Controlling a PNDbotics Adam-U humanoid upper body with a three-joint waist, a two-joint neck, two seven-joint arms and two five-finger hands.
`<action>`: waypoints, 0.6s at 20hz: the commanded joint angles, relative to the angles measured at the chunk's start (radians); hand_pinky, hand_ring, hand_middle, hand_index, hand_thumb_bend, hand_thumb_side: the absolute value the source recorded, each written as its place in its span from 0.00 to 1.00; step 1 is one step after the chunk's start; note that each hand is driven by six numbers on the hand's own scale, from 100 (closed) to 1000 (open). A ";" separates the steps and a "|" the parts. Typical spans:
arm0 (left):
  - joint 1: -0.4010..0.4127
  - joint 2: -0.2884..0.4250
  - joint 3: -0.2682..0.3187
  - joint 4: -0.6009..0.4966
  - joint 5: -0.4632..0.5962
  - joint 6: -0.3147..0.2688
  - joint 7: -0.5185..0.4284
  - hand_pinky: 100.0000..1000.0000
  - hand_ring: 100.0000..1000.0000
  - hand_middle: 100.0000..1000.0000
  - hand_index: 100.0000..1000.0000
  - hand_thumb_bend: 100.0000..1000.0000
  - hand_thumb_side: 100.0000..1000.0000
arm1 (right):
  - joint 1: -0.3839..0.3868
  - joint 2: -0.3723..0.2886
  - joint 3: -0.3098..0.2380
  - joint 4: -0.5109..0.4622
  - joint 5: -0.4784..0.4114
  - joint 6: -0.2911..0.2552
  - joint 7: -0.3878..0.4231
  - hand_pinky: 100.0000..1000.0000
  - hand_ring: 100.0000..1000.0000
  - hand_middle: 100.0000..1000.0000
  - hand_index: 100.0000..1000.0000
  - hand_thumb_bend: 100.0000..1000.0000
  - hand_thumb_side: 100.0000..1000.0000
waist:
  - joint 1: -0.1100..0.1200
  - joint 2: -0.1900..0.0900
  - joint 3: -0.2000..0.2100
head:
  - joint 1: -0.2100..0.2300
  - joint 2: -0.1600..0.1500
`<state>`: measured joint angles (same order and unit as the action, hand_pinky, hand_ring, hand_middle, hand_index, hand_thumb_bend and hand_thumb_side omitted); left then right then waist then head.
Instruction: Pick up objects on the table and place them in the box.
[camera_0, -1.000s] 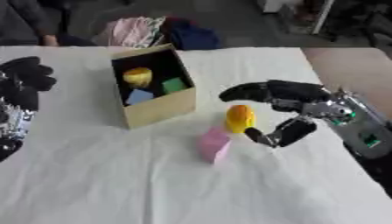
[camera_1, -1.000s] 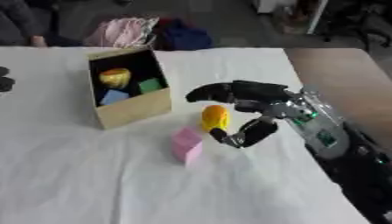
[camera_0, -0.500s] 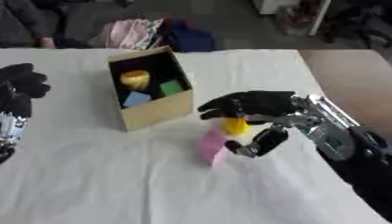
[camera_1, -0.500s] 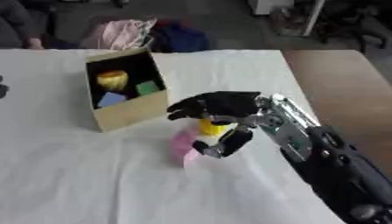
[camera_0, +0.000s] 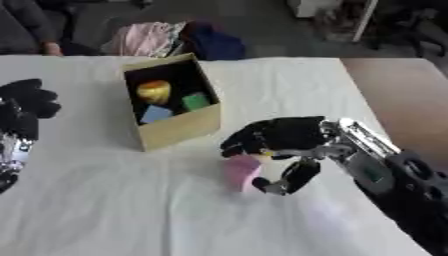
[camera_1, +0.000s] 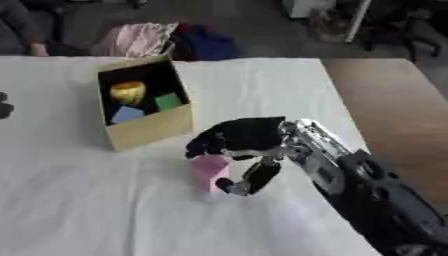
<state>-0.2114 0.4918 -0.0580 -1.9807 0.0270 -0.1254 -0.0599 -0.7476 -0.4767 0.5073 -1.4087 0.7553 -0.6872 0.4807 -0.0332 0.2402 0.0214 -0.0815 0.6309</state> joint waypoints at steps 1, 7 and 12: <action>-0.010 0.009 0.003 -0.019 0.004 0.001 -0.006 0.75 0.70 0.68 0.87 0.00 0.53 | -0.012 -0.005 -0.005 -0.016 0.023 -0.220 0.183 0.90 0.91 0.90 1.00 0.00 0.34 | -0.012 0.000 0.002 | -0.003 -0.015; -0.010 0.003 0.002 -0.019 0.004 0.003 -0.010 0.75 0.69 0.67 0.87 0.00 0.53 | -0.011 -0.001 0.006 -0.009 0.073 -0.220 0.118 0.89 0.90 0.89 1.00 0.00 0.36 | -0.011 0.000 0.004 | -0.006 -0.017; -0.012 0.001 0.000 -0.019 0.007 0.002 -0.012 0.75 0.69 0.67 0.87 0.00 0.53 | -0.006 -0.002 0.016 -0.010 0.115 -0.220 0.062 0.89 0.91 0.90 1.00 0.00 0.37 | -0.011 -0.001 0.005 | -0.008 -0.018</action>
<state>-0.2115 0.4829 -0.0587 -1.9807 0.0270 -0.1224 -0.0689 -0.7404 -0.4701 0.5278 -1.4064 0.8577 -0.7581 0.4098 -0.0332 0.2402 0.0261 -0.0863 0.6233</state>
